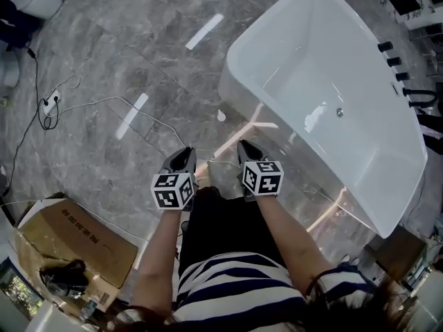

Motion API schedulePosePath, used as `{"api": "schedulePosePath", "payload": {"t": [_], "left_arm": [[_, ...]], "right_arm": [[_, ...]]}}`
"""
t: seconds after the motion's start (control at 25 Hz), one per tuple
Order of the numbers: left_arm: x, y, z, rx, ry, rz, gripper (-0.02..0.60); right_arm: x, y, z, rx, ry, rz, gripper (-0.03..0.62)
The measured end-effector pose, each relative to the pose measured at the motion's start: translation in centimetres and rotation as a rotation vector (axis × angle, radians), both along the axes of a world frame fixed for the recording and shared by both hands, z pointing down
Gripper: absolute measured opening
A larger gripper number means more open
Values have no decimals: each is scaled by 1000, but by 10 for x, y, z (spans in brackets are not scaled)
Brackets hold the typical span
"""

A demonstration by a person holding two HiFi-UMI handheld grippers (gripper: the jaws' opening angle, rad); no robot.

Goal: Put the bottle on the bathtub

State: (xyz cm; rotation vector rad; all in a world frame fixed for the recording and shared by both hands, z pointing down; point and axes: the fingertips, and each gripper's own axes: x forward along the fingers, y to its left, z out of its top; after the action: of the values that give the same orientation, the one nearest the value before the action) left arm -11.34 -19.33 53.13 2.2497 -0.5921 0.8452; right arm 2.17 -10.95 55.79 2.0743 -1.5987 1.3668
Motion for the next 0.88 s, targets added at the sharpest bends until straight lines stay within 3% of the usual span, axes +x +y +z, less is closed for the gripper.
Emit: {"api": "schedulePosePath", "payload": {"t": [0.4, 0.88], "left_arm": [[4, 11, -48, 4, 24, 27, 49], [0, 5, -70, 24, 7, 92, 49]], "right_arm": [[7, 1, -46, 25, 6, 33, 29], [-6, -1, -74, 51, 37, -9, 28]]}}
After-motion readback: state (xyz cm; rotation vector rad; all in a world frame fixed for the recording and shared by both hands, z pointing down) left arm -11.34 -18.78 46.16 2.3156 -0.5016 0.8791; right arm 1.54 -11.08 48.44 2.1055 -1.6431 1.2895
